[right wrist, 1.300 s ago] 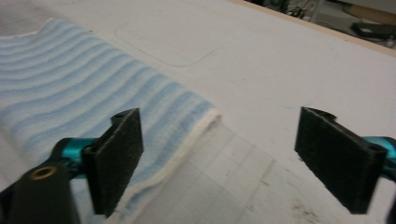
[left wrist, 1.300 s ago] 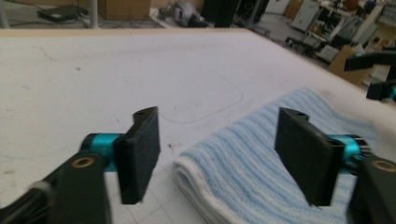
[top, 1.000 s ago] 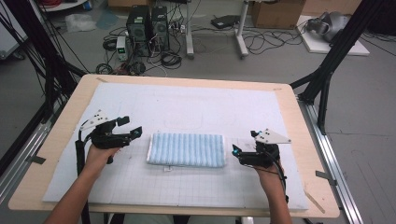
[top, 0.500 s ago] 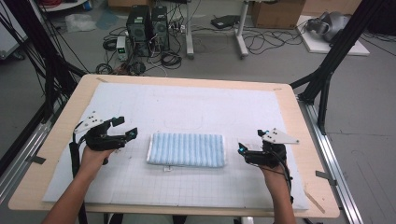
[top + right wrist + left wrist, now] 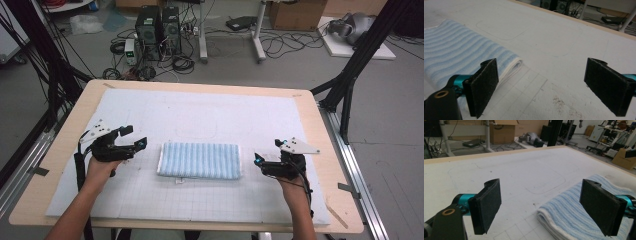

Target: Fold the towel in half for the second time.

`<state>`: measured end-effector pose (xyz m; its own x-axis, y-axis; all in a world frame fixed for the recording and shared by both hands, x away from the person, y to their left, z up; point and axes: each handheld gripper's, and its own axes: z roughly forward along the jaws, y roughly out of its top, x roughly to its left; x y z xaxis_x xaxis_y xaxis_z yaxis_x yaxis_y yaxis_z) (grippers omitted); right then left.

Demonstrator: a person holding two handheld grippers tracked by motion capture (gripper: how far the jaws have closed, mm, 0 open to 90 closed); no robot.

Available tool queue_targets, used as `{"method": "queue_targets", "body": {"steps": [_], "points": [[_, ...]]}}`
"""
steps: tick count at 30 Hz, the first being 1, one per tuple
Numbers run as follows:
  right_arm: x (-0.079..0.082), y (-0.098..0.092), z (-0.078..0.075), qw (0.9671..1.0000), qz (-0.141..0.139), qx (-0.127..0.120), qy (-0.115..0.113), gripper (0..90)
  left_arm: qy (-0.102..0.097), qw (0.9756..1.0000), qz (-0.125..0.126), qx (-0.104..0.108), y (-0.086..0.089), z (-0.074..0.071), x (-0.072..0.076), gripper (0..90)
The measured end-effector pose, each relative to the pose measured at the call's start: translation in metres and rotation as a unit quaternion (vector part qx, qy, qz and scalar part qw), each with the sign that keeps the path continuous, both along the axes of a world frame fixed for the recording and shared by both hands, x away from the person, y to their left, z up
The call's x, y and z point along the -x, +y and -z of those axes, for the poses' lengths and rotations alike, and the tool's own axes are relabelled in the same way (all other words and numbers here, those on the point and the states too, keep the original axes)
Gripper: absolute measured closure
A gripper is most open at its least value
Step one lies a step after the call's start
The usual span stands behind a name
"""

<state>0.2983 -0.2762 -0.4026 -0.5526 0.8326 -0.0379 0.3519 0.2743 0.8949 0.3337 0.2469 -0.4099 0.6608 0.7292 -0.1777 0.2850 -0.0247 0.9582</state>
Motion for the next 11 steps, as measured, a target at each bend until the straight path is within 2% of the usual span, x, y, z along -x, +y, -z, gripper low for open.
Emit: {"method": "queue_targets", "body": {"steps": [11], "points": [[0.0, -0.001, -0.0006, 1.0, 0.0, 0.002, -0.004, 11.5, 0.002, 1.0, 0.0, -0.001, 0.0008, 0.0008, -0.0005, 18.6]]}}
